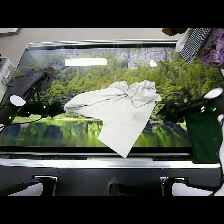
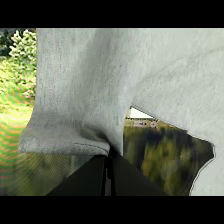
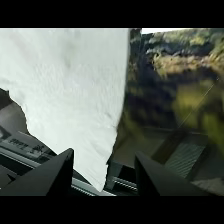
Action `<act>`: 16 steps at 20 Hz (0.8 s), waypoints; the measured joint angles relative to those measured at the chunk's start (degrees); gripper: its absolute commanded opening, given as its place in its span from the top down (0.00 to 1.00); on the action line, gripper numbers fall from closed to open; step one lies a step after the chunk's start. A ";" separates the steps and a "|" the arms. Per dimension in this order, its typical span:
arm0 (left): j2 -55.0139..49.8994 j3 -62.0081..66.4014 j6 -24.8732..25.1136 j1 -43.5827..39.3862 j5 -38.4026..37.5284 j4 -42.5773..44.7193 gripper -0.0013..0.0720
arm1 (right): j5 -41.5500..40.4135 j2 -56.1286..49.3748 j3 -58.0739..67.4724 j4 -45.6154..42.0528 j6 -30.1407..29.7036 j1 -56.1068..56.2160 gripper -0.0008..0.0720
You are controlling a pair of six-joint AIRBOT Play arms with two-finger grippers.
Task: Fold the clothes and pants, and hang the long-sleeved shirts on hangers.
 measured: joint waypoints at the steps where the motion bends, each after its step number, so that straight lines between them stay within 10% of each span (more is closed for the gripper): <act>1: 0.00 0.00 0.00 0.00 -0.13 -0.07 0.96 | -2.10 1.11 -3.89 0.42 -0.39 1.42 0.41; 13: -0.04 -0.02 0.17 0.00 -0.13 -0.11 0.96 | -20.70 3.41 -16.63 2.23 3.82 13.18 0.43; 16: -0.04 -0.02 0.20 0.00 0.13 -0.11 0.96 | -22.03 2.40 -16.76 3.19 4.96 15.74 0.80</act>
